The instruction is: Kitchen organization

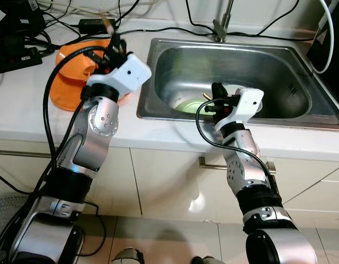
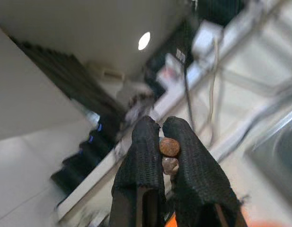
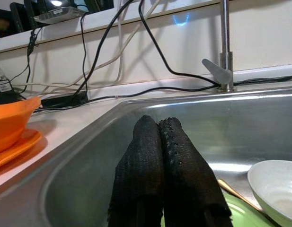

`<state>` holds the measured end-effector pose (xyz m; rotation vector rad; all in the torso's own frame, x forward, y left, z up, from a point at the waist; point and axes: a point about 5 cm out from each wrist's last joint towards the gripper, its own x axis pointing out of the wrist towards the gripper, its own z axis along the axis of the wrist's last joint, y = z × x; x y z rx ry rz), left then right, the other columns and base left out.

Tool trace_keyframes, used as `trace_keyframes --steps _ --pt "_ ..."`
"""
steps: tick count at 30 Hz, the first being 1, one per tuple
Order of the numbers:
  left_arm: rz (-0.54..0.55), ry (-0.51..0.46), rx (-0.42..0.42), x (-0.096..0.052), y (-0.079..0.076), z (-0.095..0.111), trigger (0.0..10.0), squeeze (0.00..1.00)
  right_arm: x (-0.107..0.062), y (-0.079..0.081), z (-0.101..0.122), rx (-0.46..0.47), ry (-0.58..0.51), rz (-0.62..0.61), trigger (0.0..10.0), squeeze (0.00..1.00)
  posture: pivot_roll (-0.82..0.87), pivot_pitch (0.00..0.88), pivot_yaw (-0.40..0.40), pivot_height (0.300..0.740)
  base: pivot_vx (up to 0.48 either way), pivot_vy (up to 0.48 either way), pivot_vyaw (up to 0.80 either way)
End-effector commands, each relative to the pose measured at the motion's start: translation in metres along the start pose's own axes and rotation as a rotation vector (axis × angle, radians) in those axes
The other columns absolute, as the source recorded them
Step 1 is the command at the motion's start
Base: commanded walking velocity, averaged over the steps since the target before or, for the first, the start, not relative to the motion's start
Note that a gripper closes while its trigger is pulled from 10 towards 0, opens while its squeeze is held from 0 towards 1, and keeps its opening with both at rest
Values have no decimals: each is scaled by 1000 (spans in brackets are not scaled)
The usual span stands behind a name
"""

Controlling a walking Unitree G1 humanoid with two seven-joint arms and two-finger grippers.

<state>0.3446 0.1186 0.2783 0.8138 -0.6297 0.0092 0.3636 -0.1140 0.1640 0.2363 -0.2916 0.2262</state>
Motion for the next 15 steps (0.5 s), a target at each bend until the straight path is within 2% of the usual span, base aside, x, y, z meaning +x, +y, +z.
trace_keyframes --steps 1,2,3,5,6,7,9,11,12,13,15 --pt "-56 -98 -116 3 -2 22 0 0 1 -2 0 1 2 -9 10000 0 43 50 -25 732 0 0 0" --pt "-91 -128 -174 1 -7 28 3098 0 1 -2 0 1 2 -9 10000 0 43 50 -25 732 0 0 0" --pt "-113 -145 -251 -1 -11 34 10000 0 1 -2 0 -1 2 -8 10000 0 41 46 -25 732 0 0 0" --pt "-134 -157 -334 -4 -15 39 10000 0 1 -2 0 -8 2 -7 10000 0 41 45 -25 732 0 0 0" --pt "-151 -160 -345 -5 -18 40 10000 0 1 -2 0 -14 3 -7 10000 0 41 45 -25 732 0 0 0" --pt "-176 -157 -360 -8 -23 40 10000 0 0 -3 -1 -22 11 -16 10000 1000 39 40 -25 732 0 0 0" --pt "-191 -143 -410 -9 -26 40 10000 0 -1 -6 -3 -66 21 -39 10000 1000 40 38 -27 732 0 0 0" --pt "-206 -129 -501 -11 -27 40 10000 0 -1 -6 -2 -156 20 -39 10000 1000 43 38 -28 732 0 0 0" --pt "-215 -119 -546 -12 -27 39 10000 0 -2 -5 -2 -225 16 -19 10000 1000 43 37 -27 732 0 0 0" --pt "-215 -119 -546 -12 -27 39 10000 0 -2 -5 -2 -225 16 -19 10000 1000 43 37 -27 732 0 0 0" --pt "-221 -106 -612 -14 -26 37 10000 0 -2 1 1 -338 -9 31 10000 1000 41 37 -27 732 0 0 0"
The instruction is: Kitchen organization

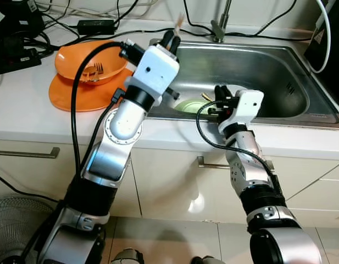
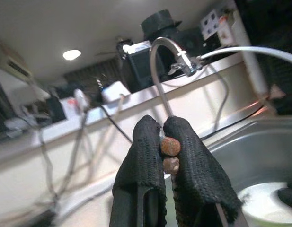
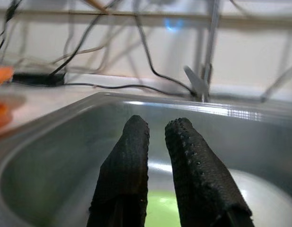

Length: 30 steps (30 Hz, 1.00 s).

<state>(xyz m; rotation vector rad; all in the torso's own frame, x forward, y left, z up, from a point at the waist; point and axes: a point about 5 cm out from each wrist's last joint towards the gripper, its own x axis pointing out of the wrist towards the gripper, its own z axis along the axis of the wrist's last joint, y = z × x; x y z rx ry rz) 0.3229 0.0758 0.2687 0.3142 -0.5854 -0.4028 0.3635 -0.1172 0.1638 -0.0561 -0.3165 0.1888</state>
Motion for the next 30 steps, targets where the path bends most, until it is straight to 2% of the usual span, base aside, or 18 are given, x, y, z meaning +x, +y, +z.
trace_keyframes --steps 1,4,8,9,11,12,14,21,22,23,24,30 --pt "3 -16 -45 -2 4 4 10000 0 -1 6 3 -71 -30 35 10000 1000 41 37 -27 732 0 0 0" --pt "17 -21 -88 -3 6 5 10000 0 -1 8 5 -94 -48 45 10000 1000 41 38 -27 732 0 0 0" --pt "32 -27 -185 -3 7 7 10000 0 0 11 9 -190 -80 48 10000 1000 41 40 -29 732 0 0 0" --pt "32 -27 -185 -3 7 7 10000 0 0 11 9 -190 -80 48 10000 1000 41 40 -29 732 0 0 0" --pt "47 -34 -301 -3 10 9 10000 0 1 11 14 -290 -123 57 10000 1000 38 42 -30 732 0 0 0" --pt "47 -34 -301 -3 10 9 10000 0 1 11 14 -290 -123 57 10000 1000 38 42 -30 732 0 0 0" --pt "46 -39 -354 -4 11 10 10000 0 1 14 16 -330 -140 78 10000 1000 36 45 -30 732 0 0 0" --pt "-23 -15 -412 -8 4 9 10000 0 1 16 14 -351 -138 62 10000 1000 44 53 -32 732 0 0 0" --pt "-48 14 -422 -10 1 6 10000 0 1 16 13 -375 -133 62 10000 933 44 54 -33 732 0 0 0" --pt "-48 14 -422 -10 1 6 10000 0 1 16 13 -375 -133 62 10000 933 44 54 -33 732 0 0 0" --pt "-62 27 -424 -12 0 4 10000 0 1 17 12 -382 -131 59 10000 0 43 55 -32 732 0 0 0" --pt "-107 81 -421 -16 -5 -1 10000 0 2 16 12 -391 -133 46 10000 0 45 57 -31 732 0 0 0"
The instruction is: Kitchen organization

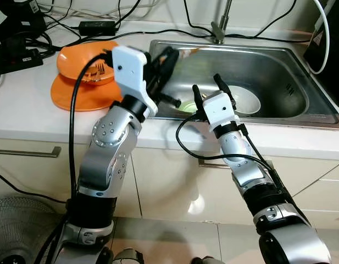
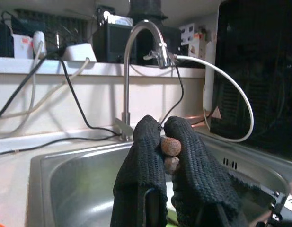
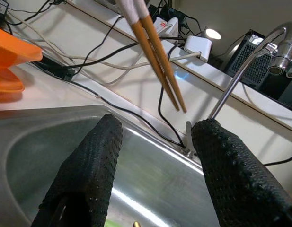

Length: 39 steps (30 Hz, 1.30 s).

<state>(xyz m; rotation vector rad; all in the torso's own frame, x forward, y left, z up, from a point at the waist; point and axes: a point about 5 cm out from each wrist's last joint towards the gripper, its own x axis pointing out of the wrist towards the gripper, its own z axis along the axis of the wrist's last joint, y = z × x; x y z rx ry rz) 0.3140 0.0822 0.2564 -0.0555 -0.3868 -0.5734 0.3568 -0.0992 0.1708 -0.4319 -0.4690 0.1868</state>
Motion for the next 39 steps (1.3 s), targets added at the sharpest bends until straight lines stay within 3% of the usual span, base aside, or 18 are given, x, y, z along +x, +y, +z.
trace_keyframes --steps 1,15,39 --pt "-41 24 16 -1 -5 -1 10000 0 3 -4 2 -12 -9 -16 10000 0 45 60 -29 732 0 0 0" --pt "-143 132 26 -8 -10 -13 10000 0 2 -2 2 -10 -8 -16 10000 0 44 65 -22 732 0 0 0" --pt "-256 173 54 -10 -16 -10 10000 0 1 4 2 -2 -10 25 10000 0 48 64 -20 732 0 0 0"
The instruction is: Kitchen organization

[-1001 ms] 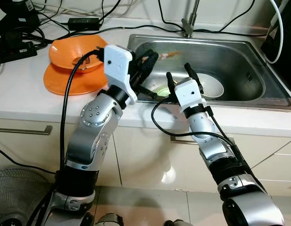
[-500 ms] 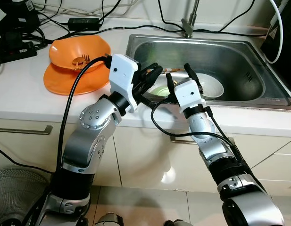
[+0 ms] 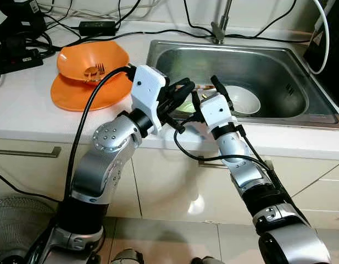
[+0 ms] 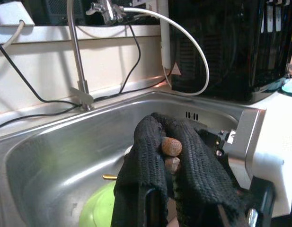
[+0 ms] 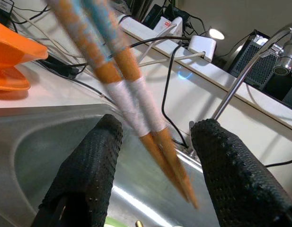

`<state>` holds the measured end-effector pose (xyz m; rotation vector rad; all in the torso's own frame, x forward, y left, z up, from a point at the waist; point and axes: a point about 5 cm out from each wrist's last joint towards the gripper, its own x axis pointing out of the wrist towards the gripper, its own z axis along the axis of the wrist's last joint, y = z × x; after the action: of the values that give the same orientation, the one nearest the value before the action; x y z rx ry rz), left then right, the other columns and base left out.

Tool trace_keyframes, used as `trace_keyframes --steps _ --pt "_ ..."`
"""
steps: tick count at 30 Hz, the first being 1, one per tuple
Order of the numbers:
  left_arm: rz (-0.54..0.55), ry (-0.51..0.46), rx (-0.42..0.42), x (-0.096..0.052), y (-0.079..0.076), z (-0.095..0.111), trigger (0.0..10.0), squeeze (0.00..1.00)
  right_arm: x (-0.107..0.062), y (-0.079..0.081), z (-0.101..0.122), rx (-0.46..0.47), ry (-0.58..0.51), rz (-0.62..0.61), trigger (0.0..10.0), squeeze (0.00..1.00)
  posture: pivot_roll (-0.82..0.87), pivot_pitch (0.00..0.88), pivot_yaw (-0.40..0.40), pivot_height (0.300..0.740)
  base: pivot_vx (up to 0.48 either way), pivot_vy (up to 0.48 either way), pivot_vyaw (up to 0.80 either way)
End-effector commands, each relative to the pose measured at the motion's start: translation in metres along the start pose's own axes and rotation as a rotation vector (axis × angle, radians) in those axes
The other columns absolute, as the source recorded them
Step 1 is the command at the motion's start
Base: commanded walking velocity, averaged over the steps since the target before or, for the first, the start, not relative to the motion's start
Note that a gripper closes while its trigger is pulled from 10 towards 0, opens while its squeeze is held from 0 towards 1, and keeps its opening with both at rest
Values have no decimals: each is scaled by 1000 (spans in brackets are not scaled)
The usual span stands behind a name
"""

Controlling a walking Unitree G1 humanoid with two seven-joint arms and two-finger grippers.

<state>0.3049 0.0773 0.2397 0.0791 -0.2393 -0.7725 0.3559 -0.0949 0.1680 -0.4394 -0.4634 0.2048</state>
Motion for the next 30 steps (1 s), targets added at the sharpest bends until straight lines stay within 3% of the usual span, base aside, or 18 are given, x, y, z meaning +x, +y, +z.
trace_keyframes --steps 1,8,9,10,30 --pt "-47 9 15 1 -6 3 10000 0 2 -1 2 0 -12 5 10000 0 48 64 -20 732 0 0 0" --pt "-64 29 16 -1 -7 1 10000 0 2 -1 2 3 -12 0 10000 0 50 62 -21 732 0 0 0" --pt "-65 30 17 -1 -7 1 10000 0 2 -1 2 3 -13 0 5843 0 50 62 -21 732 0 0 0" --pt "-67 31 16 0 -7 1 10000 0 2 -1 2 4 -13 -1 0 0 50 60 -20 732 0 0 0" --pt "-6 -14 9 2 -1 4 10000 0 2 -3 1 13 -11 -11 0 0 49 64 -20 732 0 0 0"
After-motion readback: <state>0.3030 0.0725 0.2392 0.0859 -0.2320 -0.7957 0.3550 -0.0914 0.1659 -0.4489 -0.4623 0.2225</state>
